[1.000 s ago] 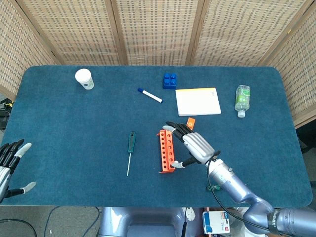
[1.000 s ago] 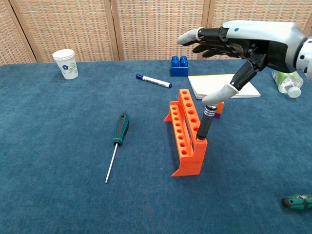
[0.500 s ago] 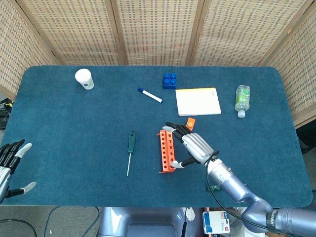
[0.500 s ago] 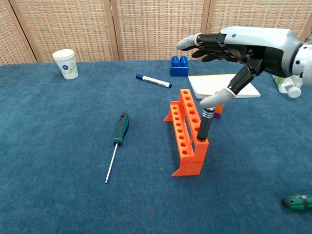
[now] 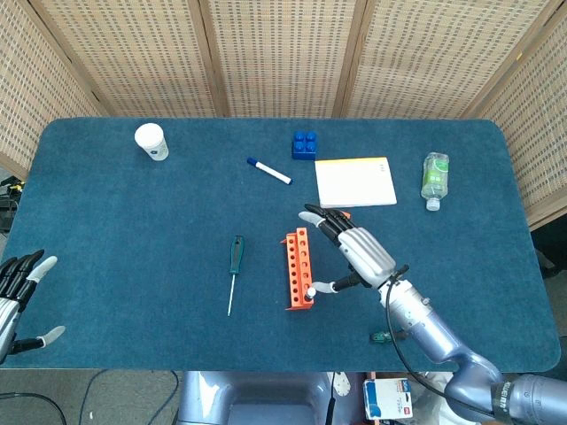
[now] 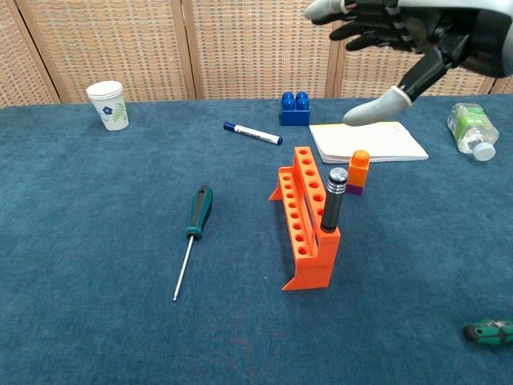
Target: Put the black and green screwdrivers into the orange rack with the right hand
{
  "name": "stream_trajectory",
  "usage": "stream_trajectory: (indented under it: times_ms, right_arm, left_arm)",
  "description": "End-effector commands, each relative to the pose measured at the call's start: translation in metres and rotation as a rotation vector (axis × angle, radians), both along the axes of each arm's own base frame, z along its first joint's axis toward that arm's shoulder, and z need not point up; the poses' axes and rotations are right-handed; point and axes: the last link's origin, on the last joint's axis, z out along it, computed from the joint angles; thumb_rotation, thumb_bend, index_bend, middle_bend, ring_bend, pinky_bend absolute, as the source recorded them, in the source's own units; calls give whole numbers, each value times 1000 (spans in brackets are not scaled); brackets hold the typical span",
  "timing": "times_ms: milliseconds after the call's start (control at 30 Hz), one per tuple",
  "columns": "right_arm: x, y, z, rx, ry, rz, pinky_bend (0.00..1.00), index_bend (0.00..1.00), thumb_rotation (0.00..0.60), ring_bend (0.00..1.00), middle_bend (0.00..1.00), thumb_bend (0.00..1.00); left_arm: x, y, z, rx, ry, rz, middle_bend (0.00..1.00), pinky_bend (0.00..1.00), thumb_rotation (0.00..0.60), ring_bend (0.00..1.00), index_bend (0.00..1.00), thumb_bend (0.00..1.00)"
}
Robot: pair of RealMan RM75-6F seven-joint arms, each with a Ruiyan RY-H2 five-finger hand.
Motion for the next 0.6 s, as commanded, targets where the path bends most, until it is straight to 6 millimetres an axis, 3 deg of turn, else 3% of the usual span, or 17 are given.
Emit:
stream_trajectory:
  times_ms: [33,67,100,133,233,367,600]
  right_arm:
    - [-9,2,20,-37,22,6,0,55,600,0,0,0]
    - [-16,4,24,-43,52,0,0,55,600,0,0,0]
    - [-45,8,31,-54,183,-29,0,55,600,0,0,0]
    - [-60,13,35,-51,245,-40,0,55,600,0,0,0]
    - [-84,22,38,-43,331,-55,0,55,600,0,0,0]
    - [-143,49,38,-22,516,-99,0,55,600,0,0,0]
    - [-184,80,29,-4,573,-100,0,87,600,0,0,0]
  left_arm:
    - [0,-1,1,2,-3,0,0,0,600,0,0,0]
    - [0,-1,1,4,-4,-1,0,0,600,0,0,0]
    - [0,-2,2,5,-6,-4,0,0,600,0,0,0]
    - [1,-2,2,5,-7,-5,0,0,600,0,0,0]
    - [1,-3,2,5,-7,-9,0,0,600,0,0,0]
    - [2,-4,0,1,-1,-14,0,0,600,0,0,0]
    - [4,-4,-3,-4,9,-16,0,0,600,0,0,0]
